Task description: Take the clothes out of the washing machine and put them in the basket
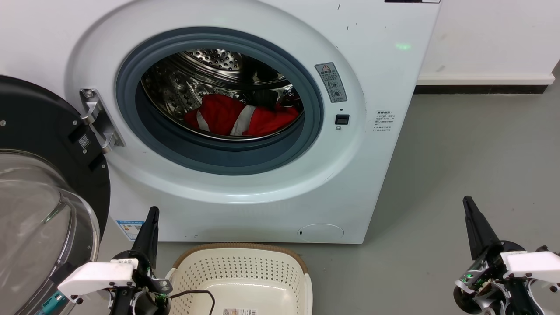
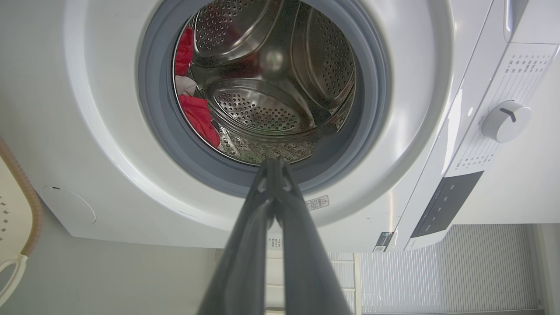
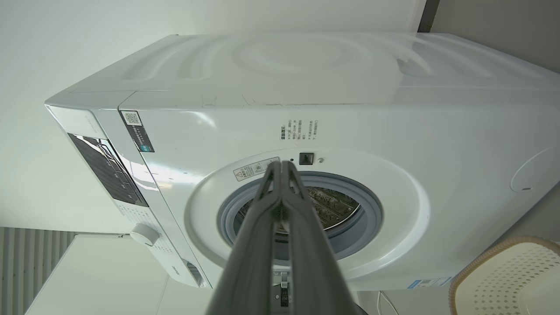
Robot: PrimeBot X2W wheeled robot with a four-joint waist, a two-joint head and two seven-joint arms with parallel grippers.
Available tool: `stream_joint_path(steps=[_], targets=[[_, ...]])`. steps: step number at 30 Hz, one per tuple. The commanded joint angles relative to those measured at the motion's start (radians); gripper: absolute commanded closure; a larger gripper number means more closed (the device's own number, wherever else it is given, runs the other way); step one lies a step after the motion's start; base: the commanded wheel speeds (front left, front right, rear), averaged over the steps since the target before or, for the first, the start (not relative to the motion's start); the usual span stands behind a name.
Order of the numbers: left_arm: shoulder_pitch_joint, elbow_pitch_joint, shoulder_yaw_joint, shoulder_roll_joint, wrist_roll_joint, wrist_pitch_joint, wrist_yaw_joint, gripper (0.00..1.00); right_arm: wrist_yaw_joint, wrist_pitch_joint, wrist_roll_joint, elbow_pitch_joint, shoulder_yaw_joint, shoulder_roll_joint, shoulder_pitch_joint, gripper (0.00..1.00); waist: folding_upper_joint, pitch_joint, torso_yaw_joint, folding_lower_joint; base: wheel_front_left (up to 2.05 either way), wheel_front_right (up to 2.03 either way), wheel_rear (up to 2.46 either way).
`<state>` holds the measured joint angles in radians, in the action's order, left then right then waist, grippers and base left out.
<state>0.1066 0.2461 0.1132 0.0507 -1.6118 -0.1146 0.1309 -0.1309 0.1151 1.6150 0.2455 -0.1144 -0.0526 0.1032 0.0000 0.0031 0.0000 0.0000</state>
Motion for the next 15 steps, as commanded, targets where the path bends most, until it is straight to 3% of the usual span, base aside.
stream_joint_path(steps=[1,15], targets=[[0.006,-0.001,0.003,-0.001,-0.003,-0.002,0.002,1.0,0.0,0.001,-0.005,0.001,0.0,0.004,0.013,1.0,0.0,0.0,0.0,0.0,0.0,0.0,0.0],[0.006,-0.001,0.003,-0.001,-0.003,-0.002,0.002,1.0,0.0,0.001,-0.005,0.001,0.0,0.004,0.013,1.0,0.0,0.0,0.0,0.0,0.0,0.0,0.0]])
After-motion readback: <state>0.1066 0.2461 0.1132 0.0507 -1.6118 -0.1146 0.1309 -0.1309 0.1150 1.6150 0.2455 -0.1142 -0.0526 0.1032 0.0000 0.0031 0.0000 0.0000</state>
